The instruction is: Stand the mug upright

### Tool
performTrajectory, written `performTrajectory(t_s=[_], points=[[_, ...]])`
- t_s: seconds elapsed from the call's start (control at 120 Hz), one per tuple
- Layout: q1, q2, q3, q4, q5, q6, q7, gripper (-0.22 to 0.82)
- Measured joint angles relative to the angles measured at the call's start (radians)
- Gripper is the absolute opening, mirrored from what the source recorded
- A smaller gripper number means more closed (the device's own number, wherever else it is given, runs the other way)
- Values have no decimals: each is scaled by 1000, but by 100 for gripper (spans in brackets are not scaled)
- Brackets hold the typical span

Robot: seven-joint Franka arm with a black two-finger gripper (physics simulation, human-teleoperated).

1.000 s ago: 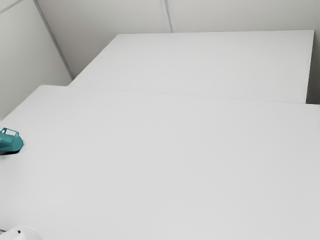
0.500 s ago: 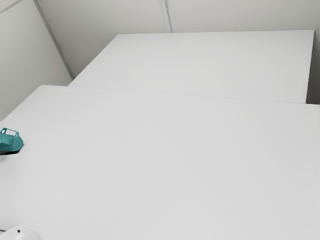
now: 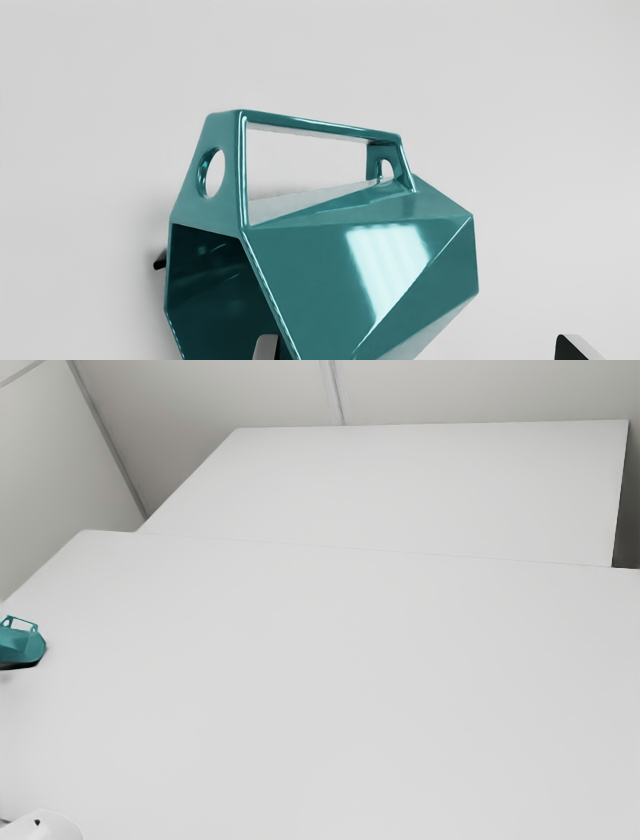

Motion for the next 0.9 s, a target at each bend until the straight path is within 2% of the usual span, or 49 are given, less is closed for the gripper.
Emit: performTrajectory(t_s=[0.358,0.658,0.9], points=[[-2,10,-6,1,0,19,20,60],[-3,11,-21,2,0,19,34,41],[-2,12,-37,2,0,11,43,32]])
